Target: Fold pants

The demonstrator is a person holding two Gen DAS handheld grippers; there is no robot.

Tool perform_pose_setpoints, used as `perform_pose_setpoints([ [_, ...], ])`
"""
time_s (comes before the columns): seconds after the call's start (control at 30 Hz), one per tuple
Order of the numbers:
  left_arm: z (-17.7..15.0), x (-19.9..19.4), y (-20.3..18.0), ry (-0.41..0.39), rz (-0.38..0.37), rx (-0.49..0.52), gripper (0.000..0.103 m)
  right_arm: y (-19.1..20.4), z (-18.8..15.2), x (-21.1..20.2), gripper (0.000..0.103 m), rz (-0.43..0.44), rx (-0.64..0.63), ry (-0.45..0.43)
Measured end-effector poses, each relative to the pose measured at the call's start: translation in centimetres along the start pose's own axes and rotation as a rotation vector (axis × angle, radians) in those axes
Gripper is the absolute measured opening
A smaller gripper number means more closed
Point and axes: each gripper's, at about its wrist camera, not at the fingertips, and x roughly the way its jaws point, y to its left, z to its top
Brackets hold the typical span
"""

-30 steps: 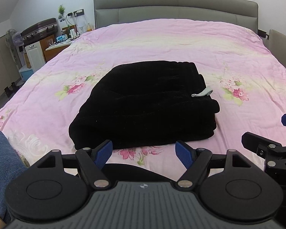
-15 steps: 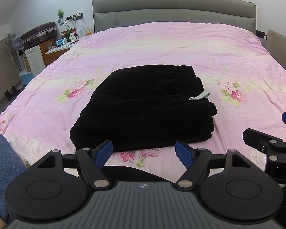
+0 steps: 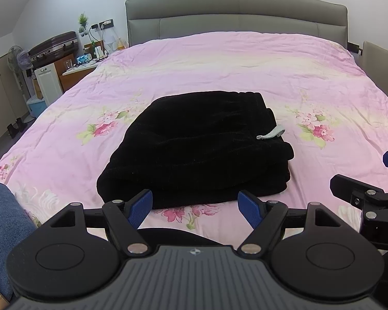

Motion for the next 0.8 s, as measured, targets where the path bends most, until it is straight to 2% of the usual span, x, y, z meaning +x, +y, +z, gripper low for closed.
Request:
perform_pose_setpoints([
  [0.8,0.1,-0.14,0.41,-0.001,0.005,0.0,0.088,-0.11,0.22,-0.25,0.098,0.004,-0.004,-0.004],
])
